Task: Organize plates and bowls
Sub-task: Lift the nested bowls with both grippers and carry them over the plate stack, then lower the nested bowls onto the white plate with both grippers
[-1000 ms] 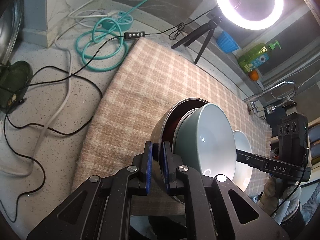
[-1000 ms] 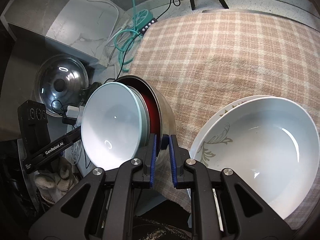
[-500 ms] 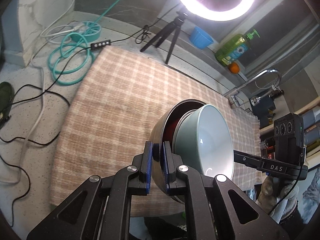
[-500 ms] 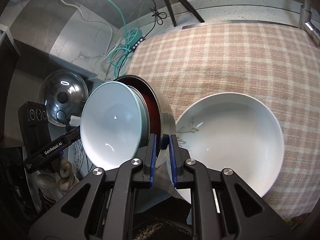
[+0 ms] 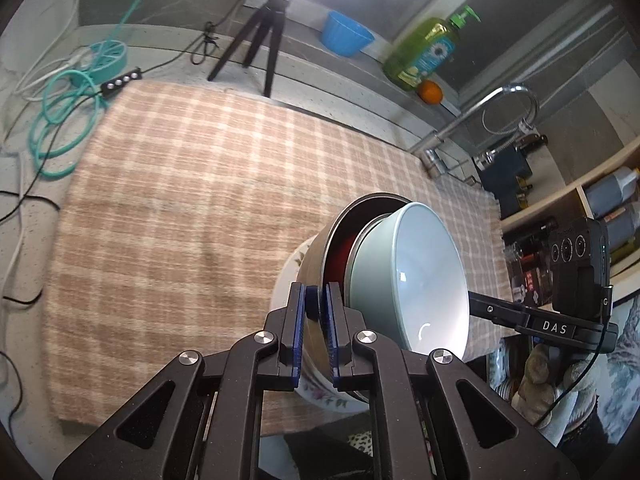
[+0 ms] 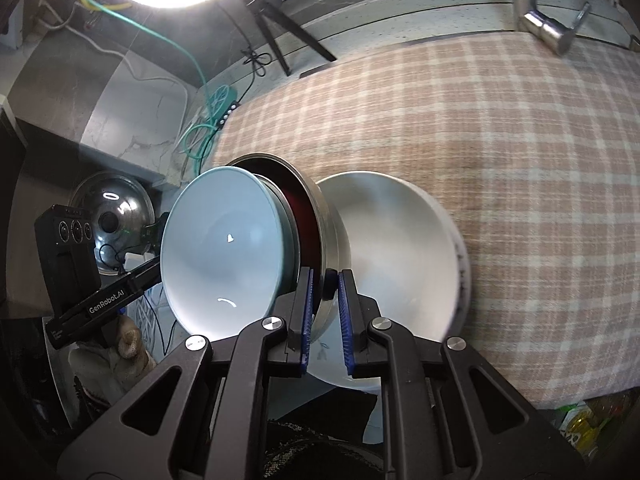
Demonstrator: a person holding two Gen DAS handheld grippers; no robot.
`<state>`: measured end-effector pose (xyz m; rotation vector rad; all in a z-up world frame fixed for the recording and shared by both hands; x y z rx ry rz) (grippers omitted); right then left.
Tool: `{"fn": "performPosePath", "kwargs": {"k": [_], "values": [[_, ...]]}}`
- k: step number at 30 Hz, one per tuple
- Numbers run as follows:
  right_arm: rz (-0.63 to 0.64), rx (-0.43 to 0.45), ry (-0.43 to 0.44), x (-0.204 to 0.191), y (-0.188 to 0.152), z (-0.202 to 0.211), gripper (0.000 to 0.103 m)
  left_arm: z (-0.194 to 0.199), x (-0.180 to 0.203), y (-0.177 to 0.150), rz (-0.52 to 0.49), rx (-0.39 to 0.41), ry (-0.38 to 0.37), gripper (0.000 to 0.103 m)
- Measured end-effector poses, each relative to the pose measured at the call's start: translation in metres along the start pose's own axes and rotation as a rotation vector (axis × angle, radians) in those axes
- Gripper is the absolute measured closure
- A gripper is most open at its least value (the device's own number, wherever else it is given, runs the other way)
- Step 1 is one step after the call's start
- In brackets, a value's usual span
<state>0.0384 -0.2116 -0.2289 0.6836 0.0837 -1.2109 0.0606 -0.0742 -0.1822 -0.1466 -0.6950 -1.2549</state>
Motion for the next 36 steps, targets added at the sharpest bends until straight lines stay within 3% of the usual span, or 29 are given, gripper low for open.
{"fn": "performPosePath", "kwargs": {"k": [12,36], "values": [[-0.046,-0.011,-0.041,0.035,-0.021,0.013,0.09,-0.028,0.026,-0.02,-0.1,-0.063,0.048,0.095],[-0.06,-0.016,-0.037,0.042,-0.028,0.013,0.09,-0.038,0.027,-0.027,-0.104,-0.091,0.073,0.095]]}}
Point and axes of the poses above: each gripper's, at about its wrist camera, not at the fingertips, and z roughly against the way its jaws point, x to its right, y to its top, the point moved 10 cm from there along -z, roughly the way its jaws point, and after that the axes turned 13 degrees about z, right-handed, at the moved point
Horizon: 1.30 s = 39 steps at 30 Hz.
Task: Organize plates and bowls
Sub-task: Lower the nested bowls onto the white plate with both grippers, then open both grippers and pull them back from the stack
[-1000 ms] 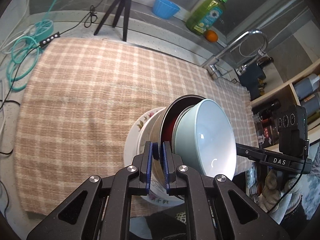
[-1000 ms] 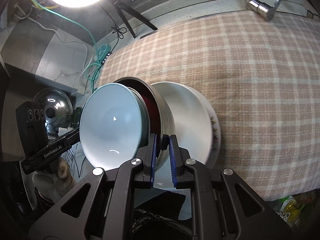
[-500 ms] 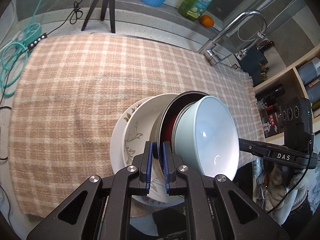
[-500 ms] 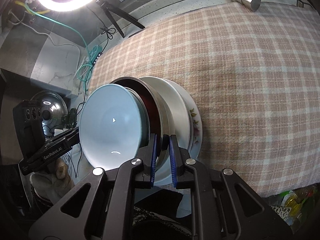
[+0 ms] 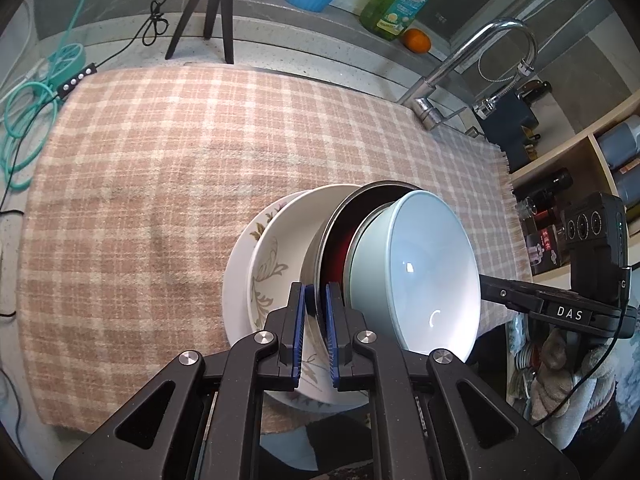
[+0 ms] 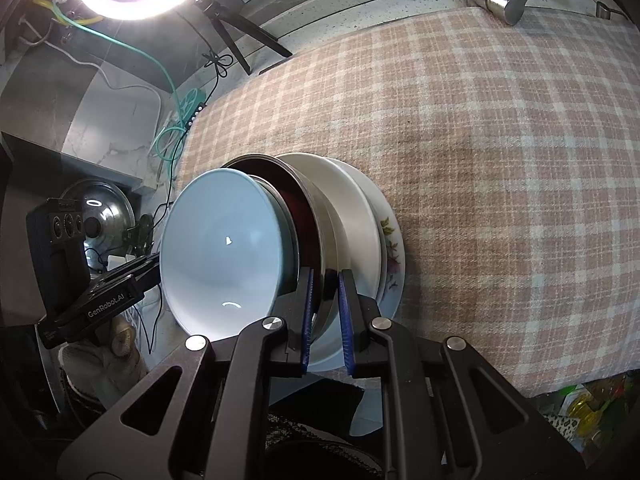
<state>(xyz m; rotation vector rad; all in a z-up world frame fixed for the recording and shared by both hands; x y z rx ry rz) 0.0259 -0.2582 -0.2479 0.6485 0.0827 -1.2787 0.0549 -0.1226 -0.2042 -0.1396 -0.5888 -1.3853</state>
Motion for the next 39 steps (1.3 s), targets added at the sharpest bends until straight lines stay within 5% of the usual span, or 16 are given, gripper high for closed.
{"fn": "performPosePath", "kwargs": {"k": [30,32,34,39], "values": [[0.103,0.095,-0.136,0.001,-0.001,0.029,0.088,0.034,-0.004,0.002,-0.058,0.12,0.066,0.093],[0.115,0.108,-0.151,0.0,-0.001,0.033,0.082,0.04,-0.003,0.003,-0.062,0.144,0.073,0.089],[0.129,0.129,-0.165,-0.001,0.001,0.037,0.064,0.046,-0.001,0.004,-0.071,0.173,0.083,0.086],[0.185,0.192,-0.225,-0.009,0.005,0.053,0.045,0.062,0.005,0.004,-0.098,0.242,0.111,0.061]]}}
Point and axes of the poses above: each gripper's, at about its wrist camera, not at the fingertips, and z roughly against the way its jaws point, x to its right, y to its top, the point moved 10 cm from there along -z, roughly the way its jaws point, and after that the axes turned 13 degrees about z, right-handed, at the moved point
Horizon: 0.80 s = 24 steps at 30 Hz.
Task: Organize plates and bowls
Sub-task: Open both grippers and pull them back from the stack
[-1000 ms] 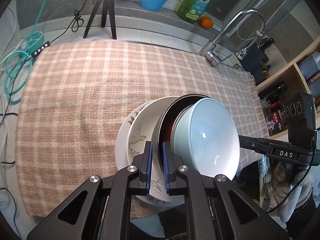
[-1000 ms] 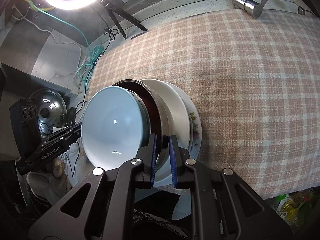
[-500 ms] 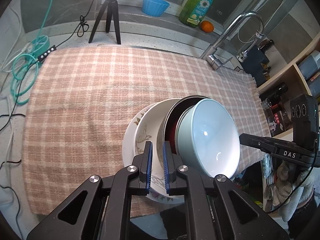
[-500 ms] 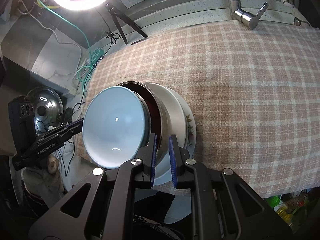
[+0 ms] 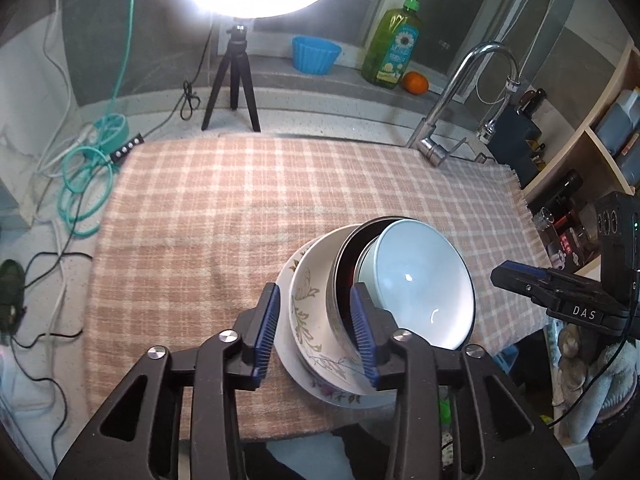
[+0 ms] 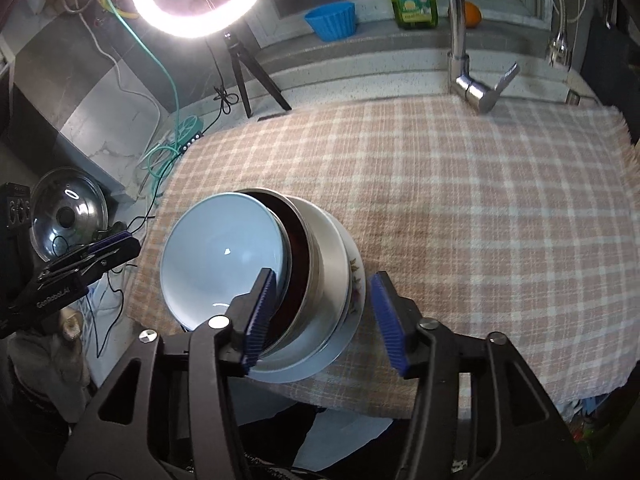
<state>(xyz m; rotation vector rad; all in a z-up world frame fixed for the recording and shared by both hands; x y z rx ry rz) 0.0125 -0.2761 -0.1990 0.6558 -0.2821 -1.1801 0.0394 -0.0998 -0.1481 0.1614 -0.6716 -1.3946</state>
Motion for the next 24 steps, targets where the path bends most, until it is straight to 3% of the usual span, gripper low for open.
{"fn": "performPosePath", "kwargs": {"k": [3,7,24], "values": [[0.035,0.042,-0.028,-0.003,0.006,0.011,0.034,0.01,0.001,0.001,-0.009,0.041,0.023,0.035],[0.069,0.079,-0.069,-0.004,0.009,0.021,0.023,0.015,0.006,0.0,-0.011,0.051,0.024,0.034],[0.075,0.117,-0.071,-0.002,0.011,0.038,0.023,0.021,0.019,-0.009,-0.038,0.051,0.053,0.033]]}}
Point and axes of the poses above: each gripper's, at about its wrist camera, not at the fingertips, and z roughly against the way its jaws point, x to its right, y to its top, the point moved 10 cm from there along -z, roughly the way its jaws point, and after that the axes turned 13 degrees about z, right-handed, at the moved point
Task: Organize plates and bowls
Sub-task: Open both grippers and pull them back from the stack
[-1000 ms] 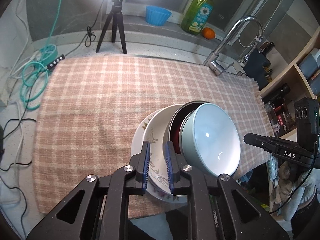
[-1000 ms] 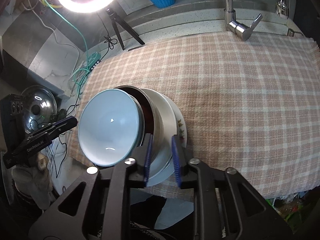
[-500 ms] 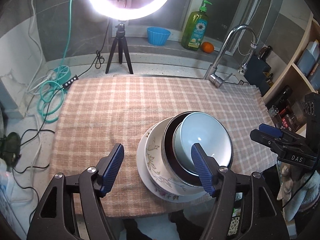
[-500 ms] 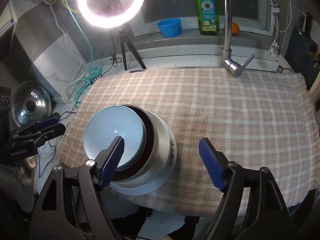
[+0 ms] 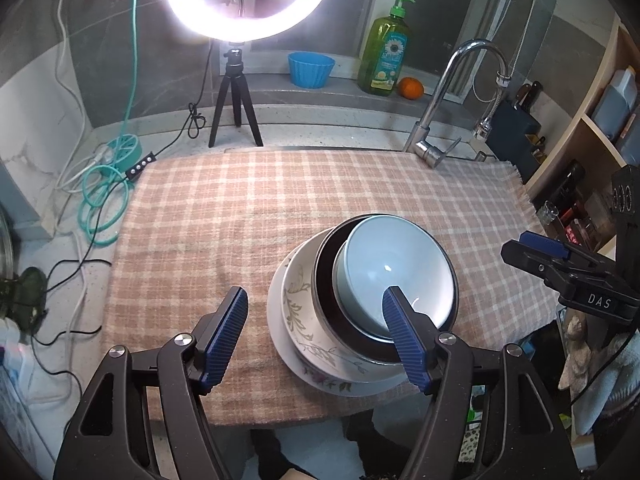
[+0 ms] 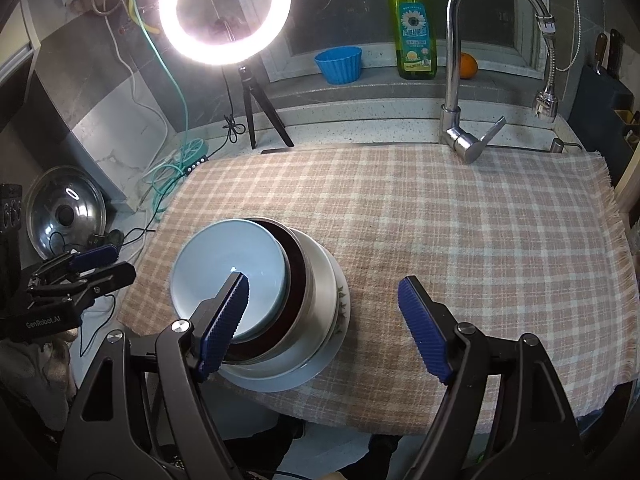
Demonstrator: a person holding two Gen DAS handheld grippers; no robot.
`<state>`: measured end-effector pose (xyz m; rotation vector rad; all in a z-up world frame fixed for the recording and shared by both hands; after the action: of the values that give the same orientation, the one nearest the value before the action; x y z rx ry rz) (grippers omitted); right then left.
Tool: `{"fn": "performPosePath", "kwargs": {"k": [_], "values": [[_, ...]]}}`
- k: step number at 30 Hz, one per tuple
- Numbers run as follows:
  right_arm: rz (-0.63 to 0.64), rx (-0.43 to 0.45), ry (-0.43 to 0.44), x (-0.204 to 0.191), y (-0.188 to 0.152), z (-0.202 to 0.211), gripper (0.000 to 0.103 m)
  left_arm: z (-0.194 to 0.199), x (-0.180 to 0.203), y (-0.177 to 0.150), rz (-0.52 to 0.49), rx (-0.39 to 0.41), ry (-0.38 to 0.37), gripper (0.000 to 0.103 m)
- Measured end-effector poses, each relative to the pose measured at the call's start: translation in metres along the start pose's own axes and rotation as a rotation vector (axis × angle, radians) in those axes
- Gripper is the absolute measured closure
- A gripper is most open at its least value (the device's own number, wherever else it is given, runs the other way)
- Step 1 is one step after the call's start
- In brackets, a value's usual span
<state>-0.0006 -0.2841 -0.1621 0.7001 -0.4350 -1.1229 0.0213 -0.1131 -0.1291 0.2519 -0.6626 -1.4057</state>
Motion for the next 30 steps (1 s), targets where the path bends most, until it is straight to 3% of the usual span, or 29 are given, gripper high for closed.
{"fn": "performPosePath", "kwargs": {"k": [14,30], "values": [[0.0,0.028,-0.008,-0.003,0.007,0.005,0.023,0.01,0.004,0.01,-0.022,0.055,0.015,0.033],[-0.002,0.016,-0.01,-0.001,0.006,0.0,0.023,0.008,0.005,0.013,-0.019,0.047,0.011,0.033]]}}
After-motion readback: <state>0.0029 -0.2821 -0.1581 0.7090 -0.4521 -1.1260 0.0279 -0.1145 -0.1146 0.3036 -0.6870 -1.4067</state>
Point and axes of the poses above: each gripper's, at about its wrist camera, not at the fingertips, and z roughly against the way its jaws point, x to its right, y to its top, the point moved 10 cm from there along -z, roughly the way its jaws point, and after that the axes turned 13 degrees about z, right-handed, at the moved point
